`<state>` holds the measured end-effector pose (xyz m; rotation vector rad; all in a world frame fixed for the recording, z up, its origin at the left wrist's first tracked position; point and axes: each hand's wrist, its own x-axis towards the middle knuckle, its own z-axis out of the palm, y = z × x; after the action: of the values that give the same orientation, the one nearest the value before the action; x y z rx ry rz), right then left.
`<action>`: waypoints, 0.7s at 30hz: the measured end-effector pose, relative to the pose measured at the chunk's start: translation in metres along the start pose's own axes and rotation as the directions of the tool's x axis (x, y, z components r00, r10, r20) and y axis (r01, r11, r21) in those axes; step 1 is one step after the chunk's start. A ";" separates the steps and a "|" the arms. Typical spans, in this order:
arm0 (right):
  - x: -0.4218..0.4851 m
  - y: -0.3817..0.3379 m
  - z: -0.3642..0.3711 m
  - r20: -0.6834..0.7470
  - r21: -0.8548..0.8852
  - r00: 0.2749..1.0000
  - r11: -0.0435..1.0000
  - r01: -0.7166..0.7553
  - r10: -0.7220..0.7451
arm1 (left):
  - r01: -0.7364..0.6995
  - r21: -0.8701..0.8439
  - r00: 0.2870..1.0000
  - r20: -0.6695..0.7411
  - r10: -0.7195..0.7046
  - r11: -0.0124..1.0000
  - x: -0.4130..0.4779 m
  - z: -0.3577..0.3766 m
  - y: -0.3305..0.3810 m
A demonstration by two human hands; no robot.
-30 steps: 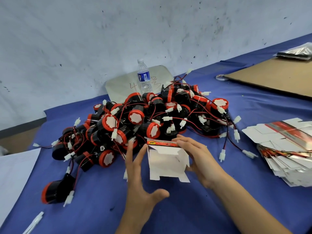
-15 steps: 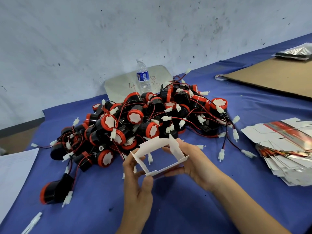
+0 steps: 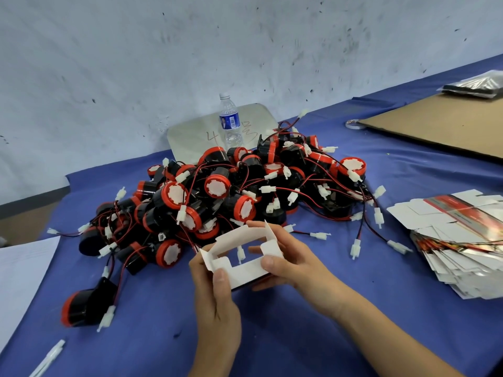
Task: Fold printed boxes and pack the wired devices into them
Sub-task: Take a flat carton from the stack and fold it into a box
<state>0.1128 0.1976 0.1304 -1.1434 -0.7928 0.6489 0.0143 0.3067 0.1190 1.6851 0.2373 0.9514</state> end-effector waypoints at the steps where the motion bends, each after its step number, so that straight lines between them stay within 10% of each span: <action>1: 0.000 0.001 0.000 0.005 0.013 1.000 1.000 0.001 -0.001 | -0.005 0.016 1.000 -0.004 0.005 1.000 0.000 0.001 0.001; 7: 0.001 0.003 0.000 -0.038 0.038 0.999 0.999 0.033 -0.031 | -0.105 0.097 0.994 0.051 0.101 0.990 0.000 -0.001 -0.005; 21: 0.000 0.015 0.007 0.007 -0.563 0.891 0.735 0.379 -0.454 | -0.054 0.101 0.999 0.007 0.054 0.993 -0.009 0.002 -0.020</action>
<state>0.1058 0.2058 0.1170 -1.4459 -1.1233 -0.0584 0.0161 0.3073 0.0969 1.7941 0.2414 0.9898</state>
